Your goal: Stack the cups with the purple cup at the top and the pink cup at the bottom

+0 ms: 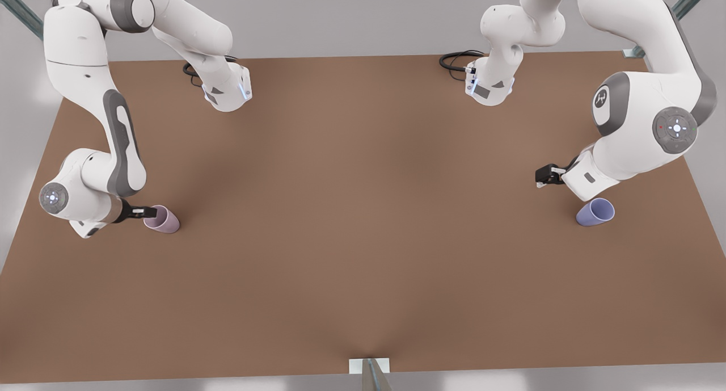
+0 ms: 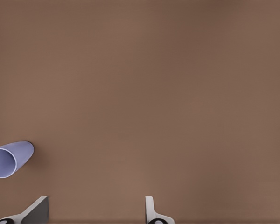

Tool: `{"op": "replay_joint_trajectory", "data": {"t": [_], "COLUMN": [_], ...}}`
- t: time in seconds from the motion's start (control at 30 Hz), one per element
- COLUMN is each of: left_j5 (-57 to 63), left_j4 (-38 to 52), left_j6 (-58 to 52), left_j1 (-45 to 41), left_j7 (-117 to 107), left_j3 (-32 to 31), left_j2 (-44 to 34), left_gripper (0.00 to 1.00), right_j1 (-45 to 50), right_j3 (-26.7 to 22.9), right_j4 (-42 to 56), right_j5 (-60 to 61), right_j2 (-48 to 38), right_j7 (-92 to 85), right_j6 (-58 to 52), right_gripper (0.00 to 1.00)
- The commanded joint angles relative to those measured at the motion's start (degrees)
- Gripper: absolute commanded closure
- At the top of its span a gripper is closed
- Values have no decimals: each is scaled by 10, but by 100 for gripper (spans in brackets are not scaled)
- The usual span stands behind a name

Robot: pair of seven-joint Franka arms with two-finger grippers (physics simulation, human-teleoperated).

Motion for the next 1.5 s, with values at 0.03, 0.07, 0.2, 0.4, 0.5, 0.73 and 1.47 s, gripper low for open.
{"op": "replay_joint_trajectory", "data": {"t": [0.03,0.07,0.2,0.4,0.5,0.73,1.47], "left_j5": [0,0,0,0,0,0,0], "left_j4": [0,0,0,0,0,0,0], "left_j6": [0,0,0,0,0,1,5], "left_j1": [0,0,0,0,0,0,0], "left_j7": [1,1,2,2,1,3,-3], "left_j3": [0,0,0,0,0,0,11], "left_j2": [0,0,1,2,0,3,8], "left_gripper": [0,0,0,0,0,0,0], "right_j1": [1,1,4,3,-3,-4,415], "right_j3": [0,0,3,4,8,8,49], "right_j4": [1,0,3,16,21,20,557], "right_j5": [2,2,2,2,11,39,128], "right_j2": [12,21,54,56,49,52,234], "right_j7": [-42,-42,-46,-48,-73,-98,717], "right_j6": [-15,-12,-7,-15,-15,-16,-228], "right_gripper": [0,0,33,50,50,79,79]}}
